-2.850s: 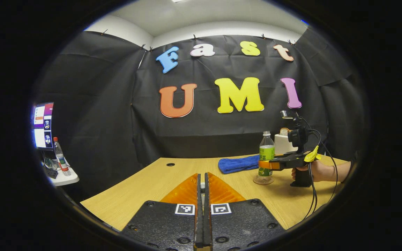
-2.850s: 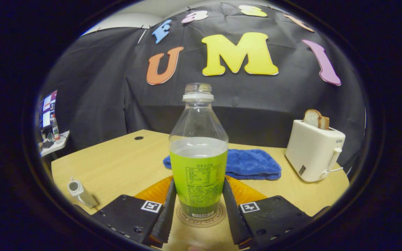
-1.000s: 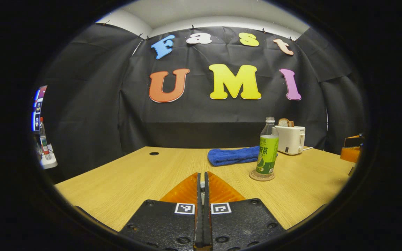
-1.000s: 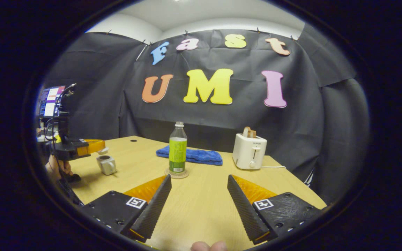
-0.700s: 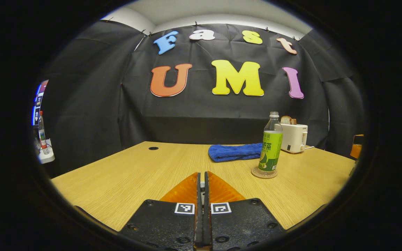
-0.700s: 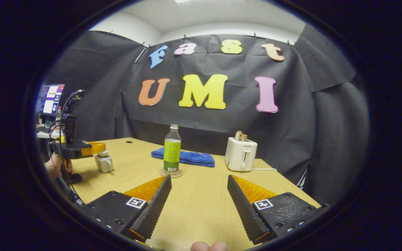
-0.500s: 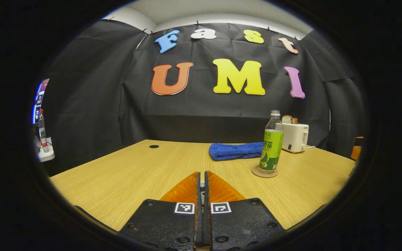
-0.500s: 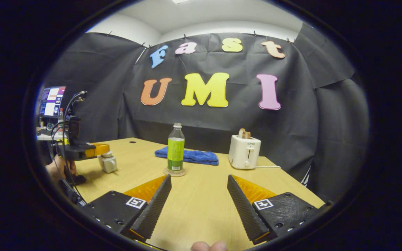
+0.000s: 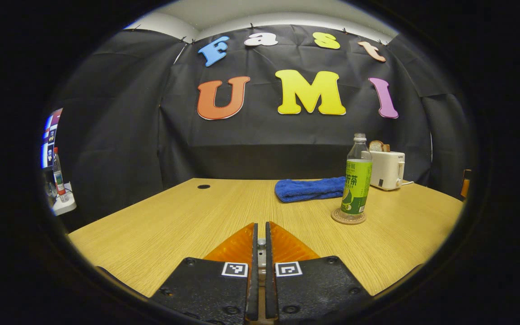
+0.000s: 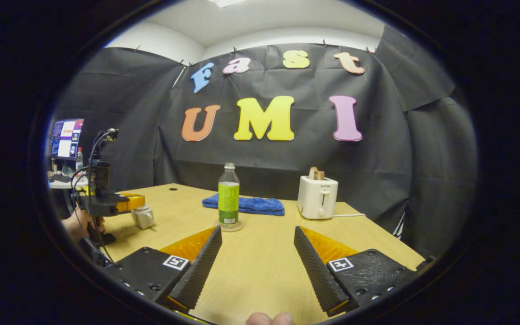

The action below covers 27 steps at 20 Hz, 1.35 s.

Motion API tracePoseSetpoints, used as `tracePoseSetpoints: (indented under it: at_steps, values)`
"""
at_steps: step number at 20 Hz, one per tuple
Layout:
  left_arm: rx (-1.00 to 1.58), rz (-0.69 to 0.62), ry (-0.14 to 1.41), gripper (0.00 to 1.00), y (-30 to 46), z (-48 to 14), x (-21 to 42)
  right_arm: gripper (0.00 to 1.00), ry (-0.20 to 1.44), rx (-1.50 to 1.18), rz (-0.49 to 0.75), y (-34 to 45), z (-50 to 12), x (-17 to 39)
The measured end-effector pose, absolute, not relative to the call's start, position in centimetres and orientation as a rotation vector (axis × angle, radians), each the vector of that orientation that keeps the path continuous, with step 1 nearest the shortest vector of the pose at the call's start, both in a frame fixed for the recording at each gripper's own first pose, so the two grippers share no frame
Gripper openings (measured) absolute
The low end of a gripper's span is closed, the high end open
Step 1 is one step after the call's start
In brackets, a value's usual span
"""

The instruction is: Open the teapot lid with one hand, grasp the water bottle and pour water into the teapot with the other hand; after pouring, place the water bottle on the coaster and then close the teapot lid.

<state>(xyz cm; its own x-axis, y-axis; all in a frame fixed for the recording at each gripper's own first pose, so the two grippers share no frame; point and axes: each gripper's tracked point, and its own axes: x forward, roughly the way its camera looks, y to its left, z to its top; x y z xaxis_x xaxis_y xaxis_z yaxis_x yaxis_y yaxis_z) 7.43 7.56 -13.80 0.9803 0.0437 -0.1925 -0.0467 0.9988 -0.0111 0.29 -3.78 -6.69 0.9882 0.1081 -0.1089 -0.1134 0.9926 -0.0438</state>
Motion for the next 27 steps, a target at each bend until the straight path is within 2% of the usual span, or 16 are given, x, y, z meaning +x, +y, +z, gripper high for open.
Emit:
tracePoseSetpoints:
  at_steps: [1,2,3,6,8,11,16,21,27]
  values:
    - [-0.008,0.051,0.190,0.08,7.6,-13.6,7.4,0.99,0.103,-0.046,0.110,-3.9,-6.5,0.3]
    - [0.005,0.065,0.190,0.09,7.7,-13.3,7.2,0.96,0.101,-0.043,0.106,-4.0,-6.5,0.3]
    - [0.019,0.075,0.174,0.26,7.8,-12.5,7.0,0.99,0.097,-0.039,0.104,-4.1,-6.4,0.4]
    - [0.030,0.094,0.117,0.98,7.3,-9.4,6.0,0.99,0.067,-0.016,0.063,-4.9,-5.8,1.0]
    - [0.029,0.091,0.084,0.96,6.2,-6.6,4.8,0.96,0.050,0.018,0.017,-5.7,-5.1,1.5]
    - [0.053,0.072,0.025,0.96,3.9,-2.5,2.7,0.99,0.019,0.041,-0.031,-6.4,-3.5,1.7]
    - [0.051,0.062,-0.009,0.96,0.3,0.6,-1.2,0.96,0.006,0.030,-0.042,-6.0,-1.5,0.1]
    - [0.048,0.053,-0.043,0.97,-2.0,1.3,-4.1,0.96,-0.033,0.005,-0.055,-5.9,-0.4,-2.4]
    - [0.033,0.041,-0.058,0.98,-2.5,1.0,-4.5,0.96,-0.068,-0.037,-0.074,-5.4,0.4,-3.5]
